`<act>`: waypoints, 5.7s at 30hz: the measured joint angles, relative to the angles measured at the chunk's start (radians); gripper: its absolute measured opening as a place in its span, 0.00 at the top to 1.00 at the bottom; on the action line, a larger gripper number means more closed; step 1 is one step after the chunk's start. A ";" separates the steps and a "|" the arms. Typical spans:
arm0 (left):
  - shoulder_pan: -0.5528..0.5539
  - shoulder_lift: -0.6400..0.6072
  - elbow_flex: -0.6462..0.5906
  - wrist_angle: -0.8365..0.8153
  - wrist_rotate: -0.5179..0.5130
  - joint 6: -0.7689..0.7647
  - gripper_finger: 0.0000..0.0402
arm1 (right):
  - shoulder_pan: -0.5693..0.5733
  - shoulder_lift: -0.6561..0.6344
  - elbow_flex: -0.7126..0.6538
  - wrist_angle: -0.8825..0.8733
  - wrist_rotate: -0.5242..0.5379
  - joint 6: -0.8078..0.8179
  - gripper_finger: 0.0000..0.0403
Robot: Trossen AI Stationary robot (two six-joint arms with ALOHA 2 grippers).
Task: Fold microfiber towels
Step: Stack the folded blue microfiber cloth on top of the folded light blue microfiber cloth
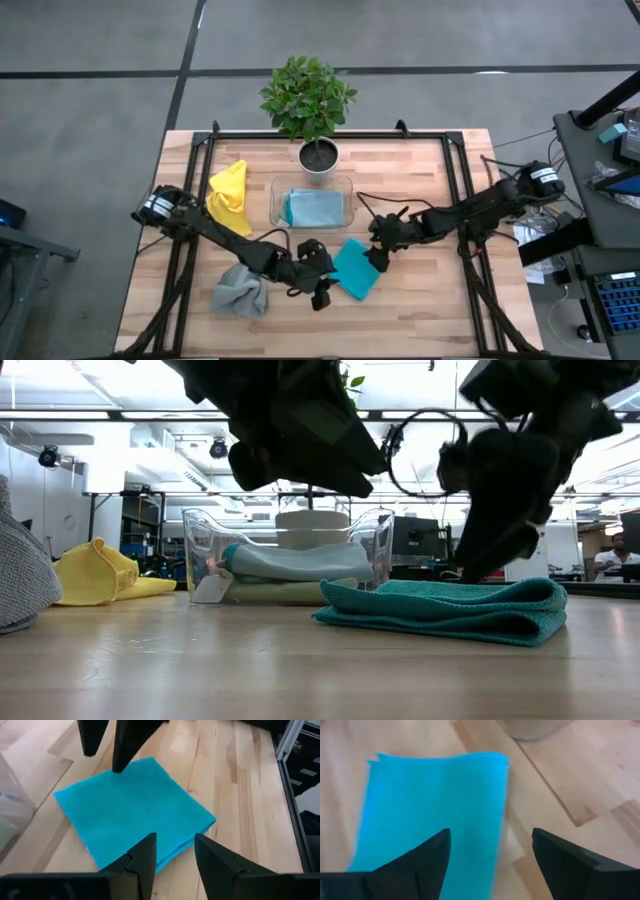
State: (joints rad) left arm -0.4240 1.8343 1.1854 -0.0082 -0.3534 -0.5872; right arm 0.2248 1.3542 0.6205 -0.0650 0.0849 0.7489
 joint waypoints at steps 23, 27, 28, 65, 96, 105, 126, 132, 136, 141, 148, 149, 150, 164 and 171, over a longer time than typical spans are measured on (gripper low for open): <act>0.006 -0.005 -0.007 0.005 0.006 -0.066 0.64 | -0.018 0.160 0.010 0.258 -0.182 -0.176 0.79; 0.011 -0.005 -0.016 0.009 0.002 -0.100 0.50 | -0.011 0.140 0.010 0.262 -0.183 -0.216 0.92; 0.012 -0.005 -0.017 0.009 -0.010 -0.105 0.46 | -0.009 0.137 0.010 0.265 -0.186 -0.223 0.95; 0.040 0.130 -0.023 0.209 -0.047 0.131 0.88 | 0.124 0.054 0.014 0.317 -0.085 -0.483 0.95; -0.012 0.073 -0.023 0.199 -0.166 0.174 1.00 | 0.191 -0.285 -0.281 0.427 -0.066 0.157 0.23; -0.012 0.061 -0.023 0.191 -0.178 0.148 1.00 | 0.257 -0.124 -0.365 0.684 -0.002 0.200 0.24; -0.011 0.034 -0.024 0.163 -0.177 0.122 1.00 | 0.268 0.101 -0.238 0.826 0.024 0.129 0.74; -0.009 0.013 -0.023 0.137 -0.177 0.126 1.00 | 0.262 0.089 -0.225 0.824 0.050 0.094 0.95; -0.006 -0.040 -0.021 0.072 -0.180 0.134 1.00 | 0.239 0.088 -0.191 0.824 0.050 0.045 0.97; 0.006 -0.124 -0.021 -0.027 -0.185 0.203 1.00 | 0.173 0.088 -0.129 0.825 0.050 -0.036 0.97; 0.066 -0.289 -0.020 -0.221 -0.188 0.332 1.00 | 0.061 0.088 -0.029 0.817 0.050 -0.140 0.97; 0.081 -0.309 -0.020 -0.227 -0.188 0.357 1.00 | 0.043 0.088 -0.013 0.805 0.050 -0.152 0.97; 0.093 -0.331 -0.020 -0.246 -0.187 0.382 1.00 | 0.025 0.088 0.002 0.789 0.050 -0.165 0.97; 0.375 -0.432 -0.001 -0.497 0.042 0.641 1.00 | -0.131 0.252 0.205 0.737 0.081 -0.218 0.97; 0.498 -0.428 0.014 -0.535 0.136 0.775 1.00 | -0.176 0.360 0.310 0.694 0.084 -0.200 0.97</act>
State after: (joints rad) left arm 0.0739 1.4059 1.1999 -0.5434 -0.2173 0.1874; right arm 0.0491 1.7143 0.9303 0.6289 0.1692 0.5489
